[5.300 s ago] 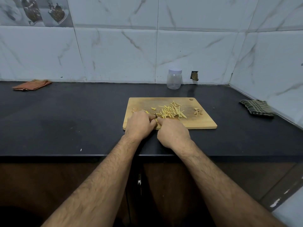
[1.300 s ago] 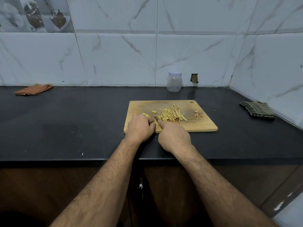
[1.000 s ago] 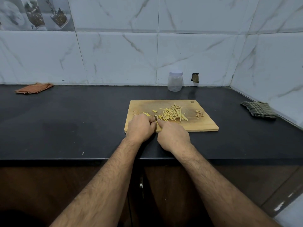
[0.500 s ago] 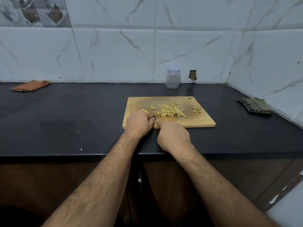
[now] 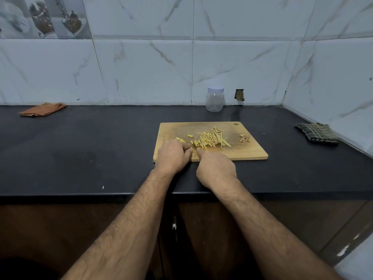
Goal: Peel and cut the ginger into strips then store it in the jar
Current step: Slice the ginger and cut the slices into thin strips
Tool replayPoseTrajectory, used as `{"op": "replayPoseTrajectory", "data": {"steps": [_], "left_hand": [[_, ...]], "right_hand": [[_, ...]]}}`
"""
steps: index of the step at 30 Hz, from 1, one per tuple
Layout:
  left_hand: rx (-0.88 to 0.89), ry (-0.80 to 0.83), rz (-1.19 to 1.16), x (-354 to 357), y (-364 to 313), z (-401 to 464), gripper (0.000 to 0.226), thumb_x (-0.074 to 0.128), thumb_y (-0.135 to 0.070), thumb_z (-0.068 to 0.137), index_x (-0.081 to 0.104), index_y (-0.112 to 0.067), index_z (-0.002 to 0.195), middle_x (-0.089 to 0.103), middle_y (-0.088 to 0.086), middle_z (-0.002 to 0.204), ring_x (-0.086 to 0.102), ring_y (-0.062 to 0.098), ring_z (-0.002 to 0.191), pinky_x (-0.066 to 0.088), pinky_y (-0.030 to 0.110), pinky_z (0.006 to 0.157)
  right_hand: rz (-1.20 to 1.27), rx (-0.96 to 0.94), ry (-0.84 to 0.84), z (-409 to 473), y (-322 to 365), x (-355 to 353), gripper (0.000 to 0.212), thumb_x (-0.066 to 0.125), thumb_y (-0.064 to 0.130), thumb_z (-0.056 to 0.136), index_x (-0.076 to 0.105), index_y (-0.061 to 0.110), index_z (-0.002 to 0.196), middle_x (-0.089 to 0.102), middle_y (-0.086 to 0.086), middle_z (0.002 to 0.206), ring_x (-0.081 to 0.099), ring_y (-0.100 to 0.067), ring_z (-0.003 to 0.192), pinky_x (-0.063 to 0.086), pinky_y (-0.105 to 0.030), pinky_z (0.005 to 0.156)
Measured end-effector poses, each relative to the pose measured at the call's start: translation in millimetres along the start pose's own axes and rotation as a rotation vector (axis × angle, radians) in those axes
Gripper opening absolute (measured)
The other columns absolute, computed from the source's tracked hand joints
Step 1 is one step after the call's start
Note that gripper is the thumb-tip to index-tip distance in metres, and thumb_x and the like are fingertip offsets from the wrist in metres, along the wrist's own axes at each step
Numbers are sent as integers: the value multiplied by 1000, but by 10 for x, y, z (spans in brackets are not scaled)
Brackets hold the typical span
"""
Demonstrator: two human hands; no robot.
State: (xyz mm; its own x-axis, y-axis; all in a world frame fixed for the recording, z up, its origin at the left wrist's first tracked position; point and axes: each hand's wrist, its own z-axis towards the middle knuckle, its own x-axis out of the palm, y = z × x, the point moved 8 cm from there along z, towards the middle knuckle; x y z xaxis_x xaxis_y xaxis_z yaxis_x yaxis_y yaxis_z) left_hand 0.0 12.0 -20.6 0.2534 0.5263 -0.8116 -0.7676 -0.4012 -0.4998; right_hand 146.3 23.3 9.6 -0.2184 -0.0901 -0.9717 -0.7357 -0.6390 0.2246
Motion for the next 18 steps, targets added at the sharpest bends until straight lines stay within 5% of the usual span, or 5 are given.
{"op": "replayPoseTrajectory", "data": {"steps": [5, 8, 11, 14, 18], "left_hand": [[-8, -8, -46, -29, 21, -27, 34, 62, -33, 92, 60, -24, 59, 56, -9, 58, 50, 17, 60, 35, 28, 53], [-4, -13, -69, -74, -11, -49, 47, 63, -30, 93, 45, -25, 49, 44, -8, 50, 38, 11, 52, 27, 29, 49], [-14, 17, -60, -38, -3, -36, 42, 61, -31, 94, 54, -26, 53, 48, -9, 54, 44, 16, 58, 31, 29, 53], [-17, 32, -54, -48, -14, -53, 26, 53, -25, 90, 76, -20, 81, 58, -7, 65, 55, 20, 69, 40, 28, 59], [3, 49, -31, -58, -43, -67, 31, 52, -24, 86, 79, -28, 101, 72, -5, 91, 63, 20, 85, 54, 33, 75]], "right_hand": [[44, 13, 6, 5, -32, -22, 62, 46, 12, 98, 31, 31, 155, 58, -3, 135, 55, -24, 121, 47, -33, 85], [84, 3, -13, -11, -22, -42, 63, 46, 10, 96, 33, 31, 154, 59, -3, 135, 55, -24, 121, 47, -34, 87], [112, -8, -6, -6, -4, -47, 64, 47, 10, 95, 34, 32, 153, 58, -3, 137, 55, -24, 121, 47, -34, 88], [124, -10, -2, 2, 25, -45, 61, 47, 10, 95, 37, 32, 152, 58, -2, 135, 55, -24, 120, 47, -34, 87], [131, -18, -16, 14, 62, -50, 56, 47, 10, 95, 43, 31, 147, 60, -2, 132, 56, -24, 118, 47, -34, 85]]}}
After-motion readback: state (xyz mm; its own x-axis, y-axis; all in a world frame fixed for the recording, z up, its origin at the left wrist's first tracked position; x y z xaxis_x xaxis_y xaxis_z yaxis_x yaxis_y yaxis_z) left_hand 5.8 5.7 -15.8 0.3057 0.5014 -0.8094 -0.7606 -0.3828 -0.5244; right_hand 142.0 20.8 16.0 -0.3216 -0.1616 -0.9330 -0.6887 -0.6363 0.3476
